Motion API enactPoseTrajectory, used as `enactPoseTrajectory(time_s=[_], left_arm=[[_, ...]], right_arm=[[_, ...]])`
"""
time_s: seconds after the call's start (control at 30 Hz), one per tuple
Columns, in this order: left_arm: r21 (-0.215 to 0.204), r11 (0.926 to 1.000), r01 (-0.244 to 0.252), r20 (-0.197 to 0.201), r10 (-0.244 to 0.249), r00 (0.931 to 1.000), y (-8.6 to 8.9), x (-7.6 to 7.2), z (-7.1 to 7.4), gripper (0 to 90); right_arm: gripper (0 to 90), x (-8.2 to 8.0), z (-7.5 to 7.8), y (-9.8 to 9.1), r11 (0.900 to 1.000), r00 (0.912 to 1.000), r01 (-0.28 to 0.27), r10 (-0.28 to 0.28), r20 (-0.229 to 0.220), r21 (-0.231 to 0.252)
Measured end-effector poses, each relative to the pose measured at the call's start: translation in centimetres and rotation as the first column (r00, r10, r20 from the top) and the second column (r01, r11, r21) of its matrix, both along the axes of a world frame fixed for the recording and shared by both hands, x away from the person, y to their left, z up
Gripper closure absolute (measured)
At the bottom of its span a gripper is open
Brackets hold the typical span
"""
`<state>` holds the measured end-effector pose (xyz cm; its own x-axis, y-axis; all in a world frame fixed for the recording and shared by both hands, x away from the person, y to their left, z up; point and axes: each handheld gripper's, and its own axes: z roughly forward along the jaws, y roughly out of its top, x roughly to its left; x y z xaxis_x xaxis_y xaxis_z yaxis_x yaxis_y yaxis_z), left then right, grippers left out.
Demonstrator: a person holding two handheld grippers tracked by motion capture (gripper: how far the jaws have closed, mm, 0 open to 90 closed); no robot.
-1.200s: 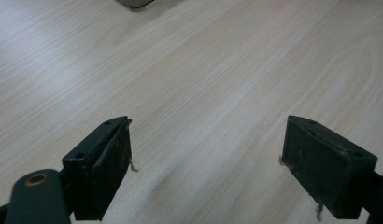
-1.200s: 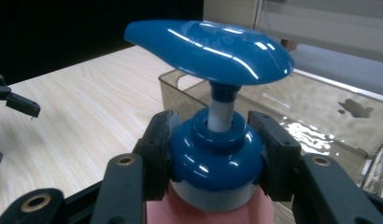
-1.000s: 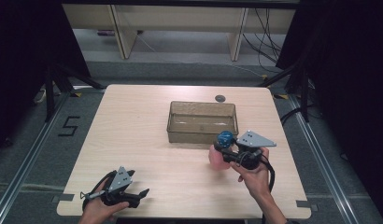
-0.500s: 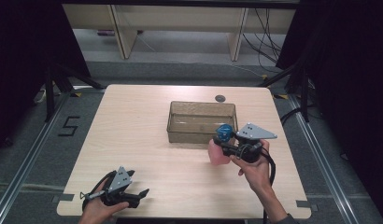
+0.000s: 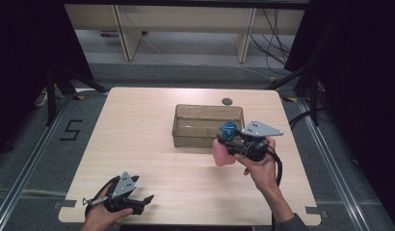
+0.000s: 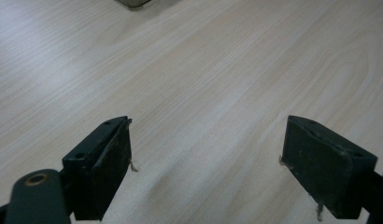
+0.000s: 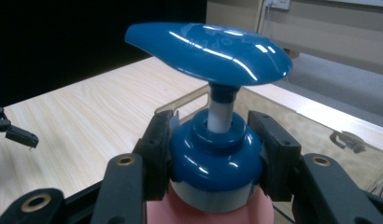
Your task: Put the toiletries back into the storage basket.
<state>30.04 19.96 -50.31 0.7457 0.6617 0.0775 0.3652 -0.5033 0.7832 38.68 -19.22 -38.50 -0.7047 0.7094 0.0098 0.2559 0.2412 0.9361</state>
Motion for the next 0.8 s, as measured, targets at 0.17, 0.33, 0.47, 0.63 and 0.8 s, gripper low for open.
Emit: enactPoseTrajectory(time_s=[0.17,0.33,0.47,0.63,0.8], left_arm=[[-0.010,0.9999,-0.014,0.004,0.014,0.9999,0.0,-0.1,0.0,15.4],[-0.022,0.9996,-0.019,0.005,0.019,0.9998,-0.1,-0.1,-0.1,15.5],[0.005,1.0000,-0.008,0.010,0.008,0.9999,0.0,0.0,0.0,15.5],[-0.003,0.9999,-0.017,0.009,0.017,0.9998,0.0,-0.1,0.0,15.6],[-0.003,0.9998,-0.021,0.012,0.021,0.9997,0.0,-0.1,0.0,15.6]], right_arm=[[53.6,0.4,0.5,0.2,1.0000,0.9999,-0.004,0.004,0.015,-0.005],[53.6,0.6,1.0,0.3,0.9999,0.9999,-0.013,0.013,0.010,0.002],[53.6,0.8,1.2,0.4,0.9999,1.0000,-0.004,0.004,0.009,0.013],[53.6,1.2,1.4,0.3,1.0000,0.9999,0.004,-0.004,0.017,0.006],[53.6,1.9,1.9,0.3,0.9997,0.9998,0.014,-0.014,0.013,0.020]])
